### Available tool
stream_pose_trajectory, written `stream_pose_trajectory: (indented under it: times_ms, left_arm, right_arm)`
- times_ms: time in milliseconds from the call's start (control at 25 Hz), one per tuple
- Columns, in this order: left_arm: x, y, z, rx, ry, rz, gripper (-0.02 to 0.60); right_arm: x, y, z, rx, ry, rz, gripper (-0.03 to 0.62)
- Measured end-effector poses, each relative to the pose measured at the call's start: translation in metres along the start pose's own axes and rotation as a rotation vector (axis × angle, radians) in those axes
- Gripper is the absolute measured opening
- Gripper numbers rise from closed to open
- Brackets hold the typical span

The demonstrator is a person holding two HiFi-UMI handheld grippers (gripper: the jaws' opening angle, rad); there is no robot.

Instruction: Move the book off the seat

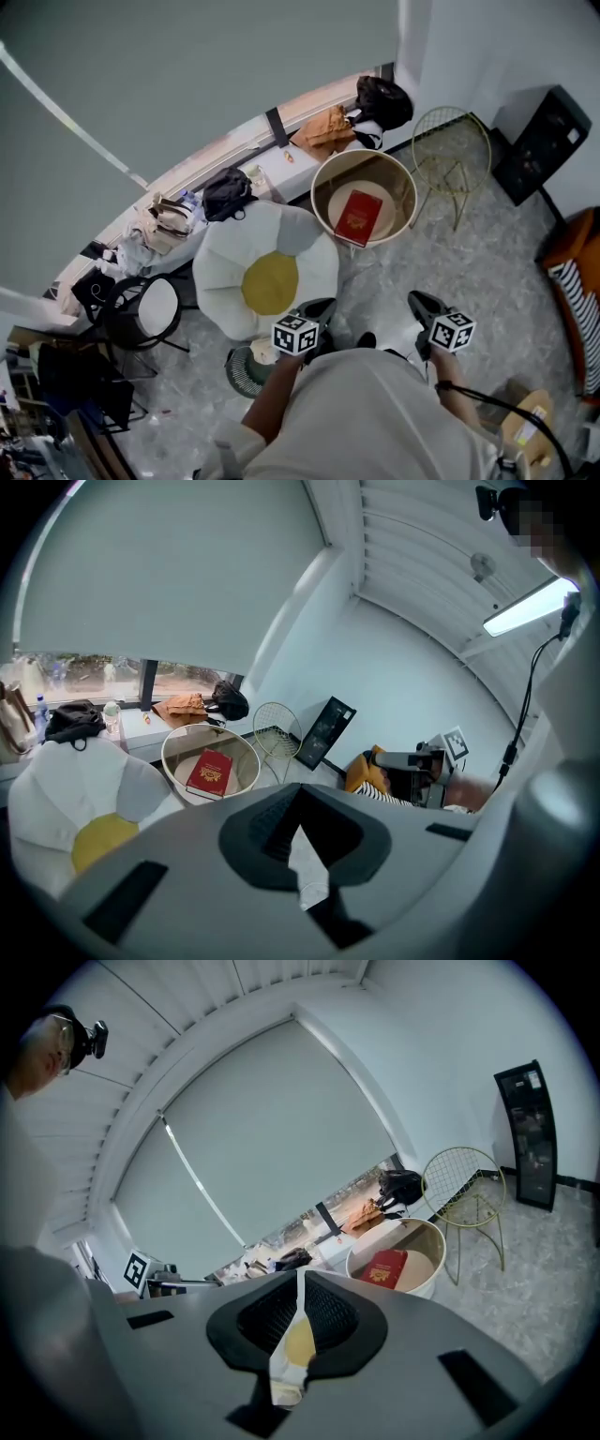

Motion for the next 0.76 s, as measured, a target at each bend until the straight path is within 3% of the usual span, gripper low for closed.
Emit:
stream_pose_trajectory:
  times_ms: [760]
  left_arm:
    - [0.020,0.015,-0.038,-0.044,0.019,0.042,0.002]
  right_arm:
    - [0.008,-0.012,-0.006,-0.048,-0.044,0.089,0.051]
Point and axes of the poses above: the fingertips, and each gripper's own axes: y backward along the fingers, z to its right, x out of its top, the point moved 7 cm from there along y, backward along the fingers, and after that the axes turned 9 degrees about -y, right-handed, at the moved point
